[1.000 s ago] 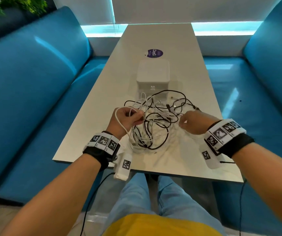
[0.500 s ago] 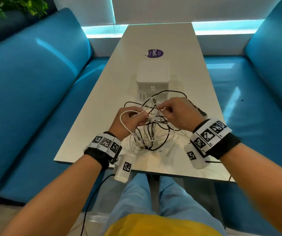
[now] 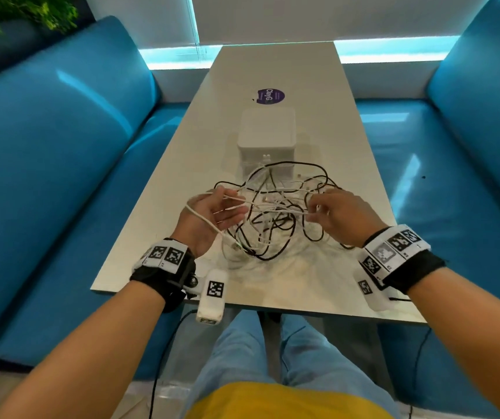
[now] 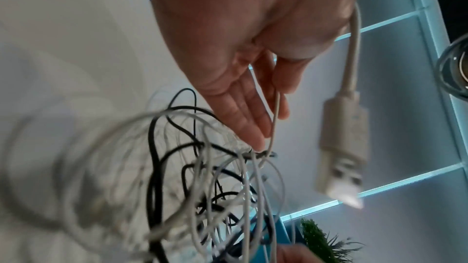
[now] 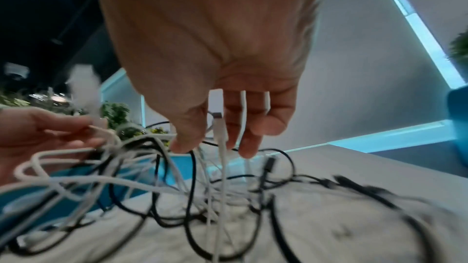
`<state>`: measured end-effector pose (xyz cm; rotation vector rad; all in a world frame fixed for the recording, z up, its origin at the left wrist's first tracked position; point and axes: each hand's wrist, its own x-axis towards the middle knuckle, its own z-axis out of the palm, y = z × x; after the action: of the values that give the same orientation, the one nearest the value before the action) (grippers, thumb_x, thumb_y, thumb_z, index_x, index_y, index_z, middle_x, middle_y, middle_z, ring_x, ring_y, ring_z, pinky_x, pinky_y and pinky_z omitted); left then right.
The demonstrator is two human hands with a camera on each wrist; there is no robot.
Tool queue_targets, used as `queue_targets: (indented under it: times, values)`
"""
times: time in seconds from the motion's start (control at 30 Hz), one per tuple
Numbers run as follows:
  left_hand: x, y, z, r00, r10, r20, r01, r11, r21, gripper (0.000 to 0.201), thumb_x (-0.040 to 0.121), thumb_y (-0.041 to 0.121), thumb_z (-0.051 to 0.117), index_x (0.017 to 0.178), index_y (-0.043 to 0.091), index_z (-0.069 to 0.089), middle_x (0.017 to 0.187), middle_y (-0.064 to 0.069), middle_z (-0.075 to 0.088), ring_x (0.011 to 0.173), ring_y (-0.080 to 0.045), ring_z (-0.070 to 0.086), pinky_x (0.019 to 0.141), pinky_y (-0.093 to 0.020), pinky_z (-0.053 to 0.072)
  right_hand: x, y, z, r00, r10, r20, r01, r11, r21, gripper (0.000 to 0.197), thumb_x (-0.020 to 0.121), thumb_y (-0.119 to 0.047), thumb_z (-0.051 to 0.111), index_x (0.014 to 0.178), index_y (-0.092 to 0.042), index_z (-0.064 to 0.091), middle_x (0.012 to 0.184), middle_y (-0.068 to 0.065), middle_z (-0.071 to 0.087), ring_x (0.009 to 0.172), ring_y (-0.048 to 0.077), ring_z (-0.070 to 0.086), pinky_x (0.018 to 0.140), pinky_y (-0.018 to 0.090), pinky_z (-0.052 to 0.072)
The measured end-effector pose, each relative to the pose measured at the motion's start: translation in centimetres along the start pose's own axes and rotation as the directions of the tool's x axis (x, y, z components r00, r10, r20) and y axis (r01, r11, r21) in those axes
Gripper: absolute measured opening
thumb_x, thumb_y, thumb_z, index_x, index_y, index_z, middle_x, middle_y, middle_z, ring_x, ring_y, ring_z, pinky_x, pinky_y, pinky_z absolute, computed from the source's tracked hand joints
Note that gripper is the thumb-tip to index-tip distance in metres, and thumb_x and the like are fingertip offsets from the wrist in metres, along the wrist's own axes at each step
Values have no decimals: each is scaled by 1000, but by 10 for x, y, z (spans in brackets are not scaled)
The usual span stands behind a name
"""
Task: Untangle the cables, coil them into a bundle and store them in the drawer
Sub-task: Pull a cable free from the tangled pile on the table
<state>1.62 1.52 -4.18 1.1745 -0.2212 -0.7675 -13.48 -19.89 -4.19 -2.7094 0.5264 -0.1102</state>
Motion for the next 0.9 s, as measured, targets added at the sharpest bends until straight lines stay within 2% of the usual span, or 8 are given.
queue_targets:
  times: [0.17,0.33,0.43,0.53,0.6,0.7,0.83,0.9]
  values:
    - [2,4,-15,993,43,-114,-60,987,-151,37,102,29,38,79,6,56,73,-11,72,76,-26,72,68,-34,60,-5,24,6,992,109,68,-105,993,-63,12,90,-35,60,94,-26,65,90,-5,53,91,20,55,76,34,46]
    - [0,6,-38,983,37,-181,-89,954,-287,46,99,31,44,63,10,60,68,-10,66,80,-32,72,66,-39,60,-10,46,11,958,275,80,-274,961,-29,12,86,-41,63,83,-30,65,89,-3,62,85,21,59,72,32,47]
    - [-3,8,-45,980,37,-198,-88,963,-256,41,99,34,44,69,10,57,69,-9,65,80,-29,73,64,-33,59,-10,50,11,942,321,93,-328,943,64,13,82,-40,70,78,-29,64,85,0,61,78,19,60,69,30,47]
    - [-7,12,-41,986,64,-153,-91,980,-174,36,100,35,41,77,10,54,70,-7,67,83,-28,73,68,-32,59,-7,45,4,968,246,43,-250,960,129,13,80,-32,75,92,-31,70,100,4,49,93,23,55,84,29,43]
    - [-10,15,-32,990,88,-113,-101,988,-114,35,100,36,39,81,11,54,74,-6,69,85,-27,72,75,-33,59,-4,33,0,979,161,-126,-147,982,116,17,82,-28,71,99,-32,71,106,4,46,103,26,50,95,36,42]
    - [-15,16,-13,992,119,-48,-119,993,10,34,100,36,38,83,14,58,80,-4,71,83,-23,70,77,-32,57,-2,-8,-9,959,12,-285,39,984,172,15,85,-24,65,98,-29,72,101,-1,49,99,22,52,92,38,43]
    - [-22,13,13,983,167,80,-176,978,116,32,96,35,42,86,12,62,84,-6,72,77,-21,70,71,-28,55,-3,-61,-7,977,-211,-27,208,921,329,26,89,-35,64,114,-27,66,79,-10,61,71,5,56,69,21,42]
    - [-24,11,18,972,188,142,-205,972,118,32,89,35,47,88,8,63,85,-9,72,76,-22,71,72,-29,56,1,-71,2,966,-257,6,243,919,309,21,91,-35,63,109,-26,68,76,-12,61,68,2,53,66,21,40]
